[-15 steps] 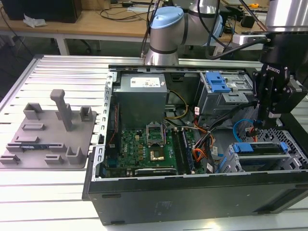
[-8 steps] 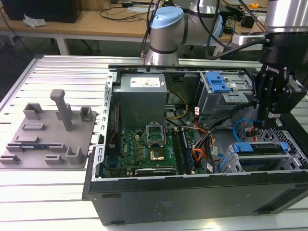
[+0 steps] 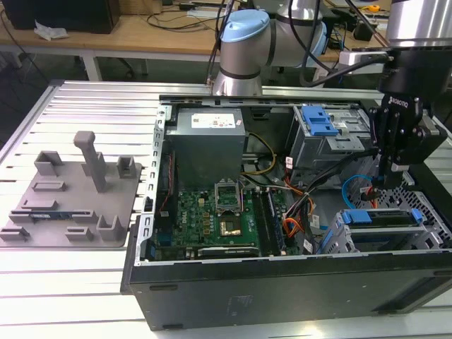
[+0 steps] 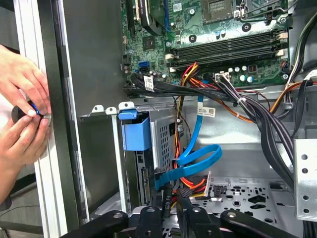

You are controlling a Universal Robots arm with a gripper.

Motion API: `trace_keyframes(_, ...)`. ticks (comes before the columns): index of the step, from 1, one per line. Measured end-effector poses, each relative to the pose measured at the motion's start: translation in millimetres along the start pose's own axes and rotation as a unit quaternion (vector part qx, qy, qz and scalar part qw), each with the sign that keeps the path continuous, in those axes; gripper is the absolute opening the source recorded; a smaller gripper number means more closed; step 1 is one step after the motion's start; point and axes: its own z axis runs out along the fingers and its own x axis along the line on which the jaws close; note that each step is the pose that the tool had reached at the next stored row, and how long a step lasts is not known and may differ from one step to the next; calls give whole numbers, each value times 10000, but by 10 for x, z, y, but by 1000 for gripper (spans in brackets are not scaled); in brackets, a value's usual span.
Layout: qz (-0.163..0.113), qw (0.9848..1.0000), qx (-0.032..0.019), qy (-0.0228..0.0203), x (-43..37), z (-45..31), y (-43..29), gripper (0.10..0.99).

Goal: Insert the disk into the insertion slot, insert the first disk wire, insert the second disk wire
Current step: 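Insert the first disk wire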

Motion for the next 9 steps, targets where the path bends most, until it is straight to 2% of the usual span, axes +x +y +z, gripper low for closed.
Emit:
trace_keyframes(6,-10,10000,8,90,-12,0,0,259)
trace_keyframes(9,-12,9999,9,104,-14,1,1,259)
